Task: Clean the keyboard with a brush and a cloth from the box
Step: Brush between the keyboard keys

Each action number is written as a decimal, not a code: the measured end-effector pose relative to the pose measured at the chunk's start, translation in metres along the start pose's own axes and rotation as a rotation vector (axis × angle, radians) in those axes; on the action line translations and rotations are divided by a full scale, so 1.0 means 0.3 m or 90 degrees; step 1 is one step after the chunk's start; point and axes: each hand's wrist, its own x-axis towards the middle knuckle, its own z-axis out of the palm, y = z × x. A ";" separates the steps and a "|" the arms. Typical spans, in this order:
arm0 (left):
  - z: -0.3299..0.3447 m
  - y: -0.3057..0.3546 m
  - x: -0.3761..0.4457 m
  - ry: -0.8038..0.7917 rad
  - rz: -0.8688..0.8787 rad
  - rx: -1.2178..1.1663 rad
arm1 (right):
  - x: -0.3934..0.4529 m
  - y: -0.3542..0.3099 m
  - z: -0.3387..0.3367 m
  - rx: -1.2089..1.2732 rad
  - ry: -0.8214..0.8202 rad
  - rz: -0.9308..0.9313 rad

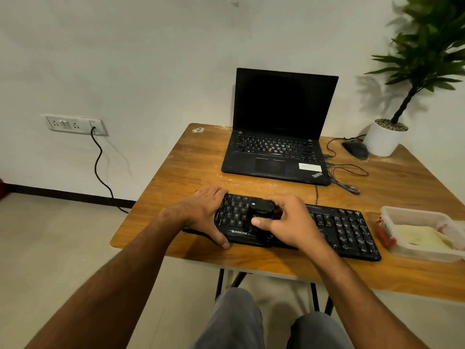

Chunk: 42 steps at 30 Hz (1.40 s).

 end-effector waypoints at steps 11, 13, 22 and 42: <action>0.011 -0.014 0.003 -0.003 -0.010 -0.027 | -0.032 0.008 0.028 -0.004 0.025 -0.019; 0.012 -0.012 0.005 0.000 -0.009 -0.020 | -0.038 0.009 0.006 -0.010 0.003 -0.013; 0.009 -0.003 0.003 0.005 -0.004 -0.012 | -0.042 0.010 0.025 -0.016 0.028 -0.006; 0.004 0.004 0.006 0.002 -0.011 -0.016 | -0.016 -0.025 0.074 0.081 0.100 -0.017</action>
